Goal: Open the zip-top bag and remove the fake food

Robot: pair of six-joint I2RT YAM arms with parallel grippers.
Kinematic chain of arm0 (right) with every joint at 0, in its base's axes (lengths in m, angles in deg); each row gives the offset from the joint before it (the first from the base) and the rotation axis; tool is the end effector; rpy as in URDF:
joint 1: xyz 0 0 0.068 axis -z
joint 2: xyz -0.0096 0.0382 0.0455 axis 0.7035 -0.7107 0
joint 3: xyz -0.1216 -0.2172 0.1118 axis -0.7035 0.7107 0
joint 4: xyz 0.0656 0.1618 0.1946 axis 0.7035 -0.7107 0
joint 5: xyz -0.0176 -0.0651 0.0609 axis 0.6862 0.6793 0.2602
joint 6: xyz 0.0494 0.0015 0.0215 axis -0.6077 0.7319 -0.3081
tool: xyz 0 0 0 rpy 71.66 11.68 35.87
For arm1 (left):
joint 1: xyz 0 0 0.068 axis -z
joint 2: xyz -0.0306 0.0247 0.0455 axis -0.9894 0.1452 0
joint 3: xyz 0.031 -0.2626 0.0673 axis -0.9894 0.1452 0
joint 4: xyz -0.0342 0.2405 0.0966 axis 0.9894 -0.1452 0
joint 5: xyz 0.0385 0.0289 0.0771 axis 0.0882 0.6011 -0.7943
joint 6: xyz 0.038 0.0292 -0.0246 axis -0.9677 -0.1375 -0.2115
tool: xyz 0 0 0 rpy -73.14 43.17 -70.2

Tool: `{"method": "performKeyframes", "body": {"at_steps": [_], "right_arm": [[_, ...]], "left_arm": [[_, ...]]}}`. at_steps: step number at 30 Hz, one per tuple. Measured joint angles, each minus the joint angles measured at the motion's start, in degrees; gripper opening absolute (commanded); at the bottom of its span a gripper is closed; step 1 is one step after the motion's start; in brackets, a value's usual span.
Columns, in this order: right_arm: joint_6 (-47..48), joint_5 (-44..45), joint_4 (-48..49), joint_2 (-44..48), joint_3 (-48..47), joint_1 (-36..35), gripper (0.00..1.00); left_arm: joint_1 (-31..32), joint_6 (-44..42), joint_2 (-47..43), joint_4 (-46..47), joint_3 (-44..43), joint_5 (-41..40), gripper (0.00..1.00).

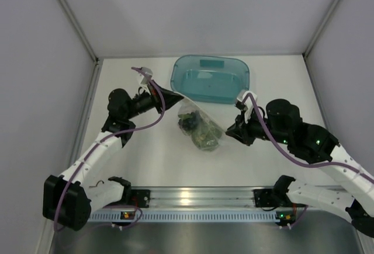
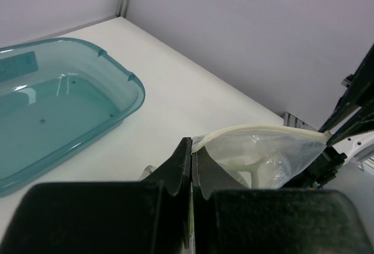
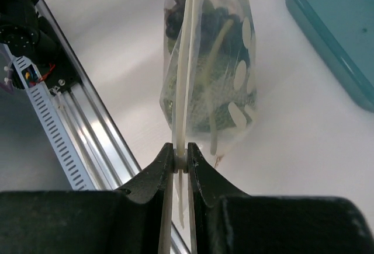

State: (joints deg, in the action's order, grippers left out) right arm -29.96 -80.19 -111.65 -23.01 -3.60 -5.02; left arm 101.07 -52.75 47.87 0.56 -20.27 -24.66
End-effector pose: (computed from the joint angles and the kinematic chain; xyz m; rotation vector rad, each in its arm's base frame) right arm 0.0977 0.1238 0.3923 -0.9419 1.8714 0.7137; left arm 0.2249 -0.1060 0.3435 0.5829 1.4513 -1.2118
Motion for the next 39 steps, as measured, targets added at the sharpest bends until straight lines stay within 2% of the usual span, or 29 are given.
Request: {"method": "performKeyframes", "body": {"at_steps": [11,19,22,24,27,29,36,39], "right_arm": [[-3.21,-0.74,-3.1,2.4,3.08,0.0,0.01],[-4.92,-0.04,-3.1,1.68,7.02,0.0,0.07],[-5.79,1.33,-3.04,1.05,7.5,0.0,0.2],[-6.23,2.19,-3.19,0.96,7.63,0.0,0.32],[-6.84,3.58,-3.08,1.07,7.58,0.0,0.36],[-7.37,4.52,-3.13,1.07,7.32,0.0,0.36],[-10.23,7.02,-2.12,-1.29,2.34,0.0,0.18],[-12.11,6.97,-0.02,-3.06,0.68,0.0,0.14]], "left_arm": [[-1.01,1.97,1.77,-0.13,2.58,-3.76,0.0],[-1.09,3.23,3.54,0.04,3.41,0.5,0.0],[-0.92,3.21,3.52,0.02,4.7,2.29,0.0],[-0.83,3.17,3.52,-0.07,5.46,3.43,0.0],[-0.72,3.17,3.5,-0.09,6.03,5.03,0.0],[-0.59,3.15,3.5,0.0,6.03,5.97,0.0],[0.72,2.75,3.02,0.11,6.1,8.5,0.0],[1.03,2.75,2.36,0.13,6.1,8.98,0.0]]}}
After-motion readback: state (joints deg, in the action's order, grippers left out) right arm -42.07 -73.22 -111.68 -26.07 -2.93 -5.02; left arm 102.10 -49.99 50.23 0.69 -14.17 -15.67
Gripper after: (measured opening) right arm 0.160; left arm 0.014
